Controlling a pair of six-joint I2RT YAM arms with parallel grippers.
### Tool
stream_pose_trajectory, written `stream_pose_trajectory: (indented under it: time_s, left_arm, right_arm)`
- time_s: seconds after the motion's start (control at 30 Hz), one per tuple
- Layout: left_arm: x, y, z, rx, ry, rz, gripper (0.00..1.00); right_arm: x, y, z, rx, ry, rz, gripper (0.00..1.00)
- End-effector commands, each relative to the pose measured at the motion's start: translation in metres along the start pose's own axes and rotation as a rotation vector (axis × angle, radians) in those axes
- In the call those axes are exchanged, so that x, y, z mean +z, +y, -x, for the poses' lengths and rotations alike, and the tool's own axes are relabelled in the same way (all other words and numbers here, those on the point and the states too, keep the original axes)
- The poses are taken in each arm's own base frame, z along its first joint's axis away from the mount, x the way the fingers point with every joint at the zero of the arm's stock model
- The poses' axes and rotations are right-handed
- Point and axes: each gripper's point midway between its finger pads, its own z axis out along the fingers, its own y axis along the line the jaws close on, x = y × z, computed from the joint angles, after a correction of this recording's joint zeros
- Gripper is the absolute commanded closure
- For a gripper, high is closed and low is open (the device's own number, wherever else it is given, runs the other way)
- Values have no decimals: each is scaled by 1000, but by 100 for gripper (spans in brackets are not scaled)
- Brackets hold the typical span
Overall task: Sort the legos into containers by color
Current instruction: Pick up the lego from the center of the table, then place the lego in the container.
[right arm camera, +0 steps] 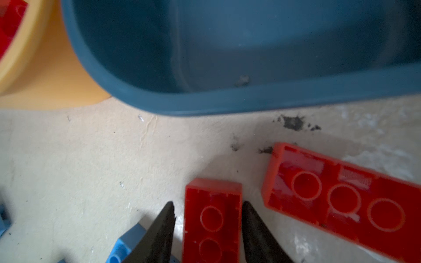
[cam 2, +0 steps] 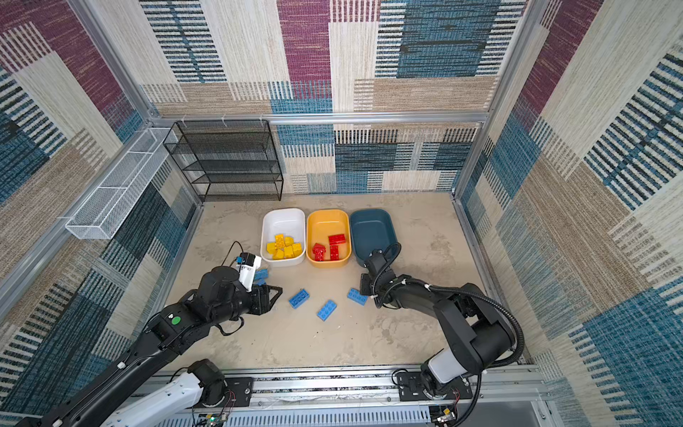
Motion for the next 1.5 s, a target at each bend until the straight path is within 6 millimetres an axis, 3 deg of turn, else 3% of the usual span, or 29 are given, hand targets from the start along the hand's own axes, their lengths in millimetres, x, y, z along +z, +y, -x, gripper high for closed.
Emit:
stream_pose_trajectory:
  time_s: [0.0, 0.17, 0.33, 0.47, 0.67, 0.87, 1.07, 1.23, 1.3, 1.37, 1.47]
  left_arm:
    - [2, 4, -3, 4, 13, 18, 47]
    - [4, 2, -1, 9, 14, 17, 47]
    - [7, 4, -2, 6, 14, 20, 47]
    - [5, 8, -6, -1, 19, 36, 47]
    - [-1, 23, -16, -36, 7, 88, 46]
    - [-7, 38, -30, -85, -12, 118, 42]
    - [-11, 48, -40, -124, -19, 141, 32]
    - [-16, 53, -42, -136, -30, 159, 22]
    - [-17, 55, -42, -139, -40, 167, 15]
    - [-19, 58, -40, -145, -51, 179, 1]
    - [-21, 56, -34, -137, -70, 179, 1]
  right_arm:
    - [0, -3, -3, -9, 13, -13, 61]
    - [-13, 4, 7, -27, -20, 14, 67]
    - [-37, 31, 29, -63, -78, 126, 67]
    - [-56, 58, 55, -104, -107, 217, 66]
    - [-81, 102, 109, -173, -190, 315, 65]
    - [-67, 136, 144, -217, -189, 367, 64]
    - [-30, 151, 162, -223, -164, 358, 60]
    - [-8, 153, 166, -221, -140, 330, 46]
    - [-7, 153, 168, -224, -146, 327, 39]
    - [-10, 153, 170, -225, -158, 322, 31]
    - [-19, 151, 173, -232, -179, 319, 22]
